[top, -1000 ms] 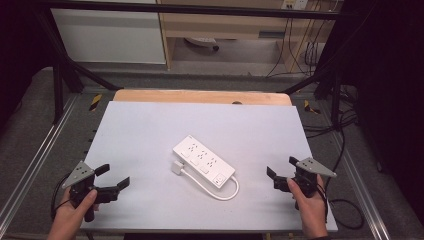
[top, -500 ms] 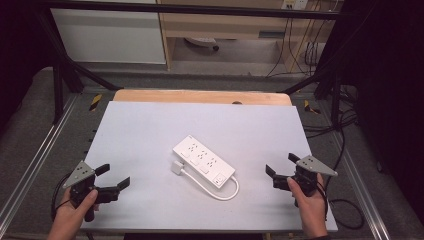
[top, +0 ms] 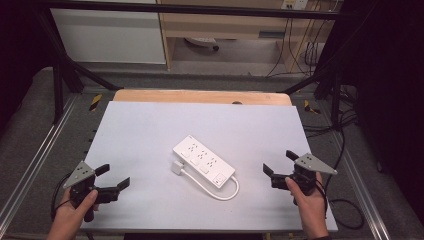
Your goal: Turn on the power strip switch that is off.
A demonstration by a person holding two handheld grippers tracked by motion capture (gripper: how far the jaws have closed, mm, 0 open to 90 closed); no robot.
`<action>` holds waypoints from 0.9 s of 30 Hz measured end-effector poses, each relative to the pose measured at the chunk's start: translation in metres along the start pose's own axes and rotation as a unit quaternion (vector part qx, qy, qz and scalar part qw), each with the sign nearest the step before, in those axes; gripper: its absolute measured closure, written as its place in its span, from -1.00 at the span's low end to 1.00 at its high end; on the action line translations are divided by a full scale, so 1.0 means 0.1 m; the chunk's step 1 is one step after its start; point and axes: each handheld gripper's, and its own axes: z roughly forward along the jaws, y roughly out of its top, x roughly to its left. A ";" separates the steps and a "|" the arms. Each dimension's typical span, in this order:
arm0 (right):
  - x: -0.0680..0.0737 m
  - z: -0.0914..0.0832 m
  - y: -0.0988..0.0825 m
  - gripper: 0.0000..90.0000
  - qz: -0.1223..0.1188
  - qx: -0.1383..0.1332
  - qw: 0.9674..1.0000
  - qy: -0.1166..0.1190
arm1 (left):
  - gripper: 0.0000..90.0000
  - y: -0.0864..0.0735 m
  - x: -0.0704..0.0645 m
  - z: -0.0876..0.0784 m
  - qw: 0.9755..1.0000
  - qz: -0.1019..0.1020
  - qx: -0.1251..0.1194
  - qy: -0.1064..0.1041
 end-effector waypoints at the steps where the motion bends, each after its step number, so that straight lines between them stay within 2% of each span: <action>1: 0.01 0.00 0.01 -0.95 -0.002 0.000 1.000 0.002 | -0.87 0.00 0.00 0.00 1.000 0.000 0.000 0.000; 10: 0.09 -0.02 0.14 -0.96 -0.014 -0.008 1.000 0.007 | -0.87 0.00 -0.01 -0.01 1.000 0.003 -0.001 -0.002; 20: 0.08 0.05 0.17 -0.96 0.012 -0.009 1.000 0.020 | -0.87 0.00 -0.02 0.00 1.000 0.004 -0.001 -0.003; 27: 0.16 0.14 0.24 -0.96 0.020 -0.011 0.999 0.023 | -0.87 -0.01 -0.02 0.00 1.000 0.004 0.002 -0.002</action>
